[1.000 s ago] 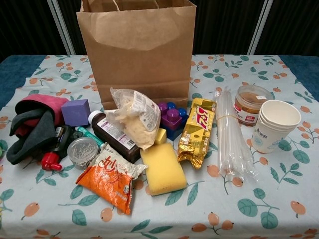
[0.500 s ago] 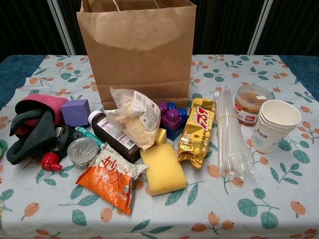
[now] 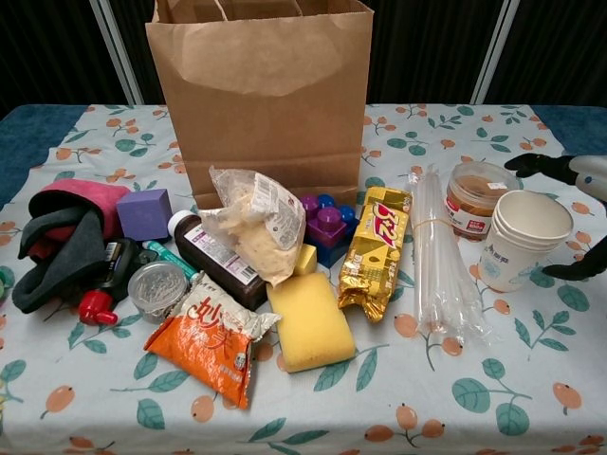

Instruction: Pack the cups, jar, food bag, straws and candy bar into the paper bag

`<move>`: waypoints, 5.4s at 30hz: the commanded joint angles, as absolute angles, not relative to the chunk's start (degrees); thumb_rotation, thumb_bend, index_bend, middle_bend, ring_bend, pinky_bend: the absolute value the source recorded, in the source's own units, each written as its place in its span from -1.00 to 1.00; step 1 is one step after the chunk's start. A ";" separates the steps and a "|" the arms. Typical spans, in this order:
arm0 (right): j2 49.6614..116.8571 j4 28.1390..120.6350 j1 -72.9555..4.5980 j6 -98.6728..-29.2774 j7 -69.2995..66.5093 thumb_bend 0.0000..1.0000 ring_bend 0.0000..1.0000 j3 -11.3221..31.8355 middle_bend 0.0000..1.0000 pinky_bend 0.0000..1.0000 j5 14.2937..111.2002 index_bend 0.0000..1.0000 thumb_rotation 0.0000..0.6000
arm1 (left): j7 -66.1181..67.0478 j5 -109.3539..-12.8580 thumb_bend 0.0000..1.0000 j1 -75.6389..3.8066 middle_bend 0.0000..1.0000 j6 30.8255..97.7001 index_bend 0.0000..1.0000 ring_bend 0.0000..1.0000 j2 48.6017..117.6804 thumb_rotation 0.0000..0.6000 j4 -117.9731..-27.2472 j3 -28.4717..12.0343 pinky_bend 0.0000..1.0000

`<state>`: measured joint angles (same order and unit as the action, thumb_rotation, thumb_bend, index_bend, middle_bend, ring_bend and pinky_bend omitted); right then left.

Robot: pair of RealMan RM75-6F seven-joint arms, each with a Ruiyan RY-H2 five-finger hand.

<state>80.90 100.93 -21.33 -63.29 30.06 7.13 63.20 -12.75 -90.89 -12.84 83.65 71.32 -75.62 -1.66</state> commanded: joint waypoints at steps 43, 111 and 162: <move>90.81 99.67 -52.47 -70.46 41.64 -0.75 -0.57 30.22 -0.34 -0.30 61.31 -0.30 1.00 | -16.76 -90.15 -0.74 -13.93 -0.52 82.65 -0.54 -0.69 71.53 1.00 -72.06 -2.13 -0.50; 91.92 81.48 -43.88 -60.60 38.91 -0.80 -0.52 9.70 -0.31 -0.31 38.19 -0.27 1.00 | -19.31 -91.42 -0.74 -14.19 -0.52 83.28 -0.54 -0.69 73.39 1.00 -69.56 -0.95 -0.50; 87.55 99.98 -60.36 -72.81 38.88 -1.00 -1.00 27.83 -0.83 -0.89 46.09 -1.00 1.00 | -19.52 -91.74 -0.74 -13.81 -0.52 84.05 -0.54 -0.69 72.41 1.00 -70.41 -0.71 -0.50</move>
